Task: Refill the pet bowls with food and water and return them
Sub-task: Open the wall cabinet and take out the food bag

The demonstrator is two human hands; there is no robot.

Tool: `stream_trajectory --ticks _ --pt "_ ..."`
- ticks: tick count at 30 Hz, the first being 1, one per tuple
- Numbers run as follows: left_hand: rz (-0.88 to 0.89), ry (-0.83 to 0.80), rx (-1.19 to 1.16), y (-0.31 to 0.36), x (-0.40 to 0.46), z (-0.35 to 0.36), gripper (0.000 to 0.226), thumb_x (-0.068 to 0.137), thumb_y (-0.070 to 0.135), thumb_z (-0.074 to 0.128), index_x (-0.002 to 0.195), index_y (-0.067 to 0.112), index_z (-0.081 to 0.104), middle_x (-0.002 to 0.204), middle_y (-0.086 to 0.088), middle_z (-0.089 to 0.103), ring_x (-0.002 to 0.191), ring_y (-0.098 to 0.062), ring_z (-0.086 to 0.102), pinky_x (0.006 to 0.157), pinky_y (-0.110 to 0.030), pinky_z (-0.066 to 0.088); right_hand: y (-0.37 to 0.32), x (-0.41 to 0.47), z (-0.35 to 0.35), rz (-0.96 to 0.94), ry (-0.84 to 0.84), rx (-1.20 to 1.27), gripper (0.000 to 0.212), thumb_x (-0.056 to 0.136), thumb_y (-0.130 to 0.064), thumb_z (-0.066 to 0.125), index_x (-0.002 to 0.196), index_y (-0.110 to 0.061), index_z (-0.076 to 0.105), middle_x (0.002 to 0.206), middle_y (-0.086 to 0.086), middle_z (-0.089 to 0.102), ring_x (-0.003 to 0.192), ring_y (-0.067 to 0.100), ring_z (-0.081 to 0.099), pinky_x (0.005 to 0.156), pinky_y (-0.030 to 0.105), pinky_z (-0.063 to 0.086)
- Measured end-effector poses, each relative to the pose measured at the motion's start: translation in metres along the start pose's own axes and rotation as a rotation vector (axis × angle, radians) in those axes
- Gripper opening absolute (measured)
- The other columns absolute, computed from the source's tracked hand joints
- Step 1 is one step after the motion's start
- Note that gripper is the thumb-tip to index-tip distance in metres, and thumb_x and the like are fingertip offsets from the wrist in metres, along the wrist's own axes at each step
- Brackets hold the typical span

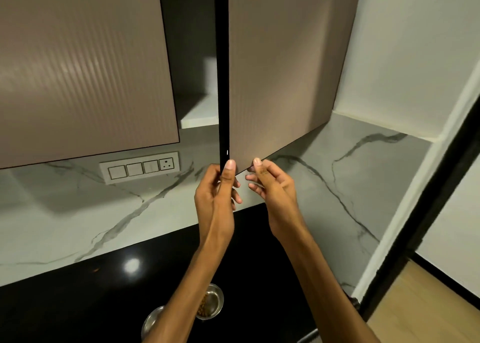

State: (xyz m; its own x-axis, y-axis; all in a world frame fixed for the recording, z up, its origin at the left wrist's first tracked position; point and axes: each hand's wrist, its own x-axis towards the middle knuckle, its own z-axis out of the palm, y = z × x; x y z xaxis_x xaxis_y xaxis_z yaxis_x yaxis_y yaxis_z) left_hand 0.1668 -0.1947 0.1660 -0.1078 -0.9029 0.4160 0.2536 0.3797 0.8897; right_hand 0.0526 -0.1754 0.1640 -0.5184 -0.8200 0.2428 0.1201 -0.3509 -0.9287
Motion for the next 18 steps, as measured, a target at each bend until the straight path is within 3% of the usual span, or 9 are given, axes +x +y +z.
stream_trajectory --ticks 3,8,12,18 --pt "0.079 -0.018 0.108 -0.002 -0.003 -0.001 0.042 0.099 0.059 0.053 0.089 0.02 0.061 0.084 -0.005 0.064 0.065 -0.017 0.061 0.056 -0.02 0.048 -0.008 -0.013 -0.007 -0.052 0.075 -0.117 0.028 0.098 -0.033 0.066 0.112 -0.01 0.074 0.099 0.006 0.075 0.086 0.009 0.069 0.077 0.022 0.056" --pt "0.246 -0.026 0.253 0.0 -0.008 0.003 0.052 0.092 0.067 0.05 0.093 0.017 0.065 0.103 0.011 0.054 0.083 -0.014 0.062 0.066 -0.018 0.054 -0.023 -0.032 -0.02 -0.142 0.144 -0.202 0.023 0.096 -0.028 0.072 0.107 -0.008 0.075 0.095 0.006 0.077 0.083 0.012 0.07 0.075 0.02 0.057" --pt "0.351 -0.067 0.273 0.006 -0.016 0.009 0.035 0.094 0.059 0.054 0.094 0.025 0.062 0.105 0.022 0.054 0.089 -0.007 0.061 0.068 -0.012 0.049 -0.034 -0.047 -0.027 -0.188 0.201 -0.271 0.03 0.09 -0.036 0.075 0.105 -0.009 0.075 0.094 0.003 0.078 0.086 0.016 0.073 0.076 0.024 0.06" --pt "0.508 -0.139 0.306 0.009 -0.026 0.022 0.039 0.098 0.047 0.059 0.104 0.012 0.074 0.111 0.011 0.065 0.089 -0.004 0.064 0.07 -0.011 0.051 -0.064 -0.068 -0.036 -0.32 0.25 -0.264 0.042 0.082 -0.04 0.074 0.112 -0.01 0.073 0.098 0.004 0.077 0.091 0.021 0.073 0.078 0.025 0.061"
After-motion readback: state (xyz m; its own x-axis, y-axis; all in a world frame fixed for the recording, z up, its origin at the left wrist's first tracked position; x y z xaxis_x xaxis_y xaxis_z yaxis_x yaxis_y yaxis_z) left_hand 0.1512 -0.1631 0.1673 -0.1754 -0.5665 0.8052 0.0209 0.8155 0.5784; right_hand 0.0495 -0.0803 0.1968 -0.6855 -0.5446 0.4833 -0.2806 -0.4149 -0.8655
